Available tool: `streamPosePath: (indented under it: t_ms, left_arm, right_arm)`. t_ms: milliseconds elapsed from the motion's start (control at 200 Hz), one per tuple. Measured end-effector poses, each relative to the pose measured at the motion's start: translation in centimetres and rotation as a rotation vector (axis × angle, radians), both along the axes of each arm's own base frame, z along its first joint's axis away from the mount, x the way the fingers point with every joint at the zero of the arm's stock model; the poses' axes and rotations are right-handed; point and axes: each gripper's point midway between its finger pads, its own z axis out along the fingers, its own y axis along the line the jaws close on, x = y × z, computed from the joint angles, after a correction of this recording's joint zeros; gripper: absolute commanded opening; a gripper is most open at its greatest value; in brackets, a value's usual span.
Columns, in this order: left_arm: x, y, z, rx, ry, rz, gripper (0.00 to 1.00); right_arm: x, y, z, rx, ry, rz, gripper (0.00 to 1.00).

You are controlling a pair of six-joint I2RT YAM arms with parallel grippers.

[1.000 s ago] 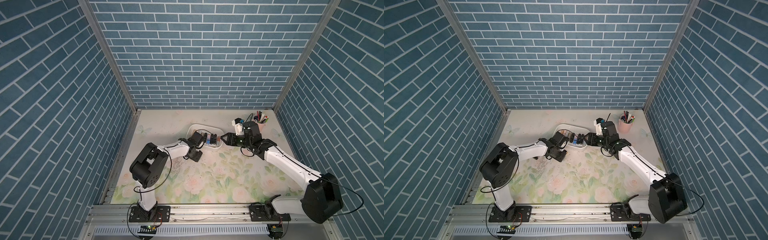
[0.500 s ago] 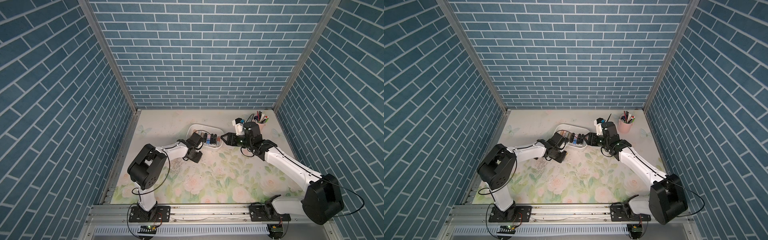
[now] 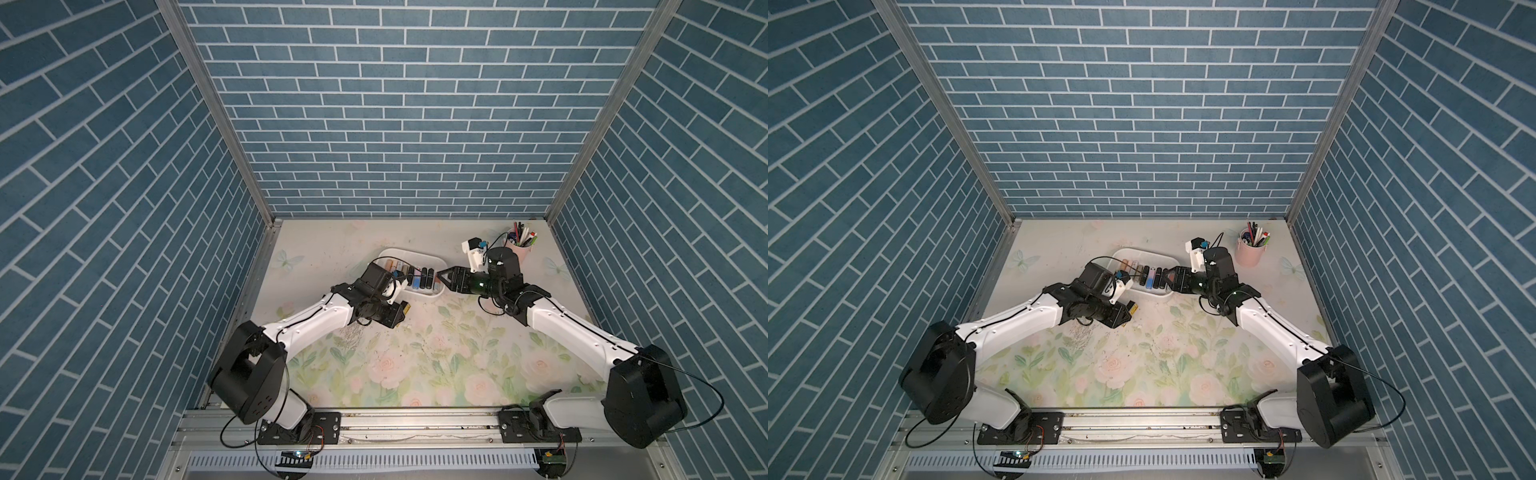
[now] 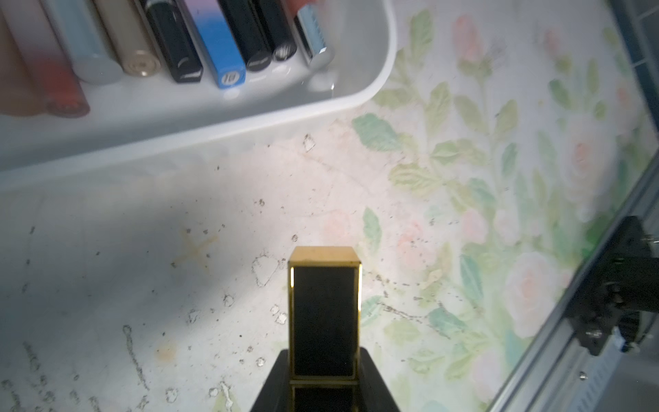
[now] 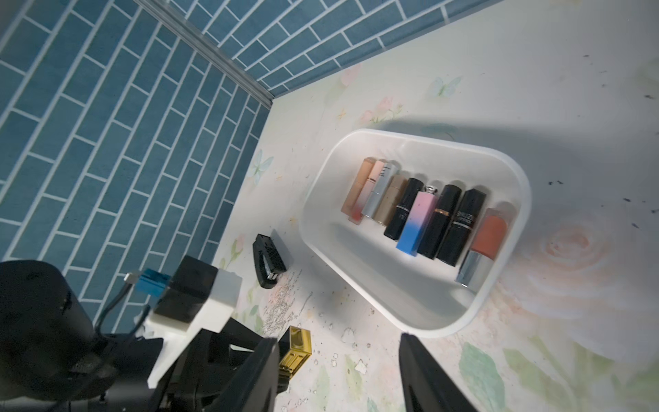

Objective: Put the lipstick into the storage box
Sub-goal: Pick up the lipstick at the center of the board.

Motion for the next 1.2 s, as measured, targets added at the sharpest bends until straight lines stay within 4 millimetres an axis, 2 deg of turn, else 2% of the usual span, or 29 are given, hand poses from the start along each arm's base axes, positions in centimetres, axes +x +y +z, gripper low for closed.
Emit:
streamPosePath:
  t_ms: [240,510,680,955,1195]
  left_arm:
    - [1.0,-0.7,5.0,-0.233,-0.009,0.009,0.13]
    - [0.3,-2.2,10.8,-0.462,-0.026,-0.064,0.13]
    - [-0.2,-2.7,14.1,-0.565,-0.053,-0.111,0.13]
    - [-1.2,-3.0,17.6,-0.67,-0.075,-0.164,0.13]
    - [-1.4,-3.1,18.9,-0.701,-0.088,-0.183,0.13]
  right_arm:
    - [-1.1,1.9,2.8,0.144,-0.071,0.127,0.59]
    - [-2.8,3.7,7.9,0.328,-0.184,0.285,0.59]
    - [-3.7,4.4,9.3,0.402,-0.207,0.362,0.59]
    - [-6.3,5.8,11.4,0.482,-0.245,0.5,0.59]
    - [-8.0,6.5,12.5,0.525,-0.274,0.576,0.55]
